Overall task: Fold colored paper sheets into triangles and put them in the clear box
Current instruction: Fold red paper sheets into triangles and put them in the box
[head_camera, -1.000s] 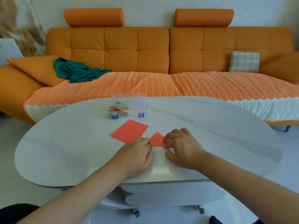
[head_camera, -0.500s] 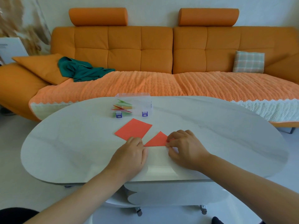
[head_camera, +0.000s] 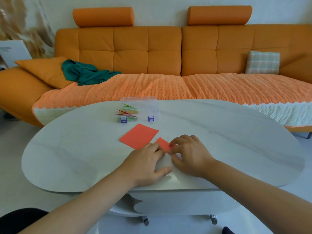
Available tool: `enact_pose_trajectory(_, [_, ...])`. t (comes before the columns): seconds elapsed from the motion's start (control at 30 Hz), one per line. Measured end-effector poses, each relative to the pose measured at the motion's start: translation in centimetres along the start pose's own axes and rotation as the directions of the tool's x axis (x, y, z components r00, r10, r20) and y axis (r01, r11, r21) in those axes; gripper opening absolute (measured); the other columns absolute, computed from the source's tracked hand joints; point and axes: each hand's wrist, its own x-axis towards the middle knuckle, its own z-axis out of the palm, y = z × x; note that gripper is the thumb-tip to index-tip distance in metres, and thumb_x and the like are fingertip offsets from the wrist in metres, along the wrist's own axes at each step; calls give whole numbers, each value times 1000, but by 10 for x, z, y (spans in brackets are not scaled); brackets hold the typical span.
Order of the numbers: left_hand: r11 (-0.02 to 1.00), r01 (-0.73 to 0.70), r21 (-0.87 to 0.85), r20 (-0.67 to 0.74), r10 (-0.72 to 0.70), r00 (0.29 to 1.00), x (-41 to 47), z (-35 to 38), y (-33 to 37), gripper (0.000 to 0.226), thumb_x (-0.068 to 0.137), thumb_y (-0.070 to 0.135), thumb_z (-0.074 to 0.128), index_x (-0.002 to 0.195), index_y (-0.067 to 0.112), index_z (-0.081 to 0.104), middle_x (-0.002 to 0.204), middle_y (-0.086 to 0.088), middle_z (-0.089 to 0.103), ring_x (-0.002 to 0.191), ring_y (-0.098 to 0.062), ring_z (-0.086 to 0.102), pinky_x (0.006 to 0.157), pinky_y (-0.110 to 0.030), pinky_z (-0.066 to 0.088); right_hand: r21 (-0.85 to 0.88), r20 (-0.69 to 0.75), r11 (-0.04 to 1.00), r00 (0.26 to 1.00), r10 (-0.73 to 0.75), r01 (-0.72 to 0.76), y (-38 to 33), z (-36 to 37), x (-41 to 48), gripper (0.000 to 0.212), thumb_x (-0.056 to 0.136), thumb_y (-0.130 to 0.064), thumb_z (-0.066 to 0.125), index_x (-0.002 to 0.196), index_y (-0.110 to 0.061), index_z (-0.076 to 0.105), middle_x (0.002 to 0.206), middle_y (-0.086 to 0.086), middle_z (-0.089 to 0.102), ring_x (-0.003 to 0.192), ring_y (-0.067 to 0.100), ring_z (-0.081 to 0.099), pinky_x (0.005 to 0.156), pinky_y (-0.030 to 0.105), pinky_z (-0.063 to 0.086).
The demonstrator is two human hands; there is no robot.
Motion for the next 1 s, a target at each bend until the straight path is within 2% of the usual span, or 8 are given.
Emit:
enact_pose_trajectory(0.17, [996, -15, 91, 50, 10, 999, 3, -2, 2, 75, 84, 79, 23, 143, 37, 42, 128, 8, 43, 118, -13, 42, 89, -34, 46, -65, 35, 996, 998, 55, -52, 15, -16, -10, 35, 89, -38, 45, 99, -31, 78, 126, -15, 66, 116, 15, 52, 92, 32, 36])
enact_pose_trajectory(0.3, [997, 5, 80, 57, -9, 998, 6, -2, 3, 70, 86, 76, 26, 145, 42, 40, 130, 9, 42, 121, -13, 40, 91, -33, 44, -57, -8, 988, 989, 147, -147, 23, -18, -18, 39, 85, -42, 41, 89, -29, 78, 117, -17, 69, 111, 15, 54, 90, 32, 38])
enact_pose_trajectory(0.43, [1000, 27, -11, 23, -27, 999, 12, 0, 1, 48, 97, 57, 42, 141, 38, 49, 124, 9, 46, 118, -13, 43, 91, -31, 43, -52, -40, 990, 991, 127, -129, 24, -15, -23, 41, 83, -40, 39, 86, -29, 78, 109, -16, 72, 103, 15, 59, 85, 32, 38])
enact_pose_trajectory(0.5, [989, 49, -142, 0, -50, 999, 16, 2, -4, 41, 100, 42, 49, 139, 31, 54, 122, 8, 49, 118, -12, 44, 99, -31, 41, -24, -53, 992, 991, 125, -126, 25, -14, -23, 37, 84, -38, 41, 87, -29, 78, 105, -15, 72, 96, 15, 61, 82, 31, 38])
enact_pose_trajectory(0.67, [950, 88, -300, -38, -104, 994, 28, 8, -21, 34, 97, 34, 59, 131, 29, 64, 137, 13, 48, 129, -7, 38, 105, -19, 27, 99, -24, 986, 991, 135, -132, 26, -15, -14, 21, 93, -36, 57, 110, -30, 68, 115, -15, 65, 99, 11, 62, 88, 28, 40])
enact_pose_trajectory(0.77, [934, 54, -353, -74, -85, 994, 34, 9, -28, 29, 94, 34, 64, 122, 30, 68, 122, 15, 60, 114, -6, 47, 101, -25, 38, 148, 38, 986, 997, 67, -72, 22, -15, -2, 34, 94, -40, 60, 127, -33, 60, 123, -16, 61, 107, 8, 59, 93, 28, 42])
enact_pose_trajectory(0.87, [918, -6, -397, -133, -51, 990, 37, 8, -32, 25, 92, 28, 69, 117, 29, 70, 104, 18, 64, 96, -4, 49, 87, -17, 38, 148, 77, 988, 997, 25, -37, 22, -11, 11, 38, 94, -39, 61, 131, -34, 58, 125, -15, 61, 111, 10, 57, 95, 31, 44])
enact_pose_trajectory(1.0, [945, -131, -298, -184, 78, 980, 40, 7, -39, 21, 94, 21, 66, 114, 24, 72, 101, 12, 70, 90, -11, 55, 82, -23, 42, 148, 132, 989, 991, -5, -15, 25, -11, 26, 41, 91, -41, 66, 130, -33, 60, 121, -13, 64, 108, 14, 55, 95, 33, 45])
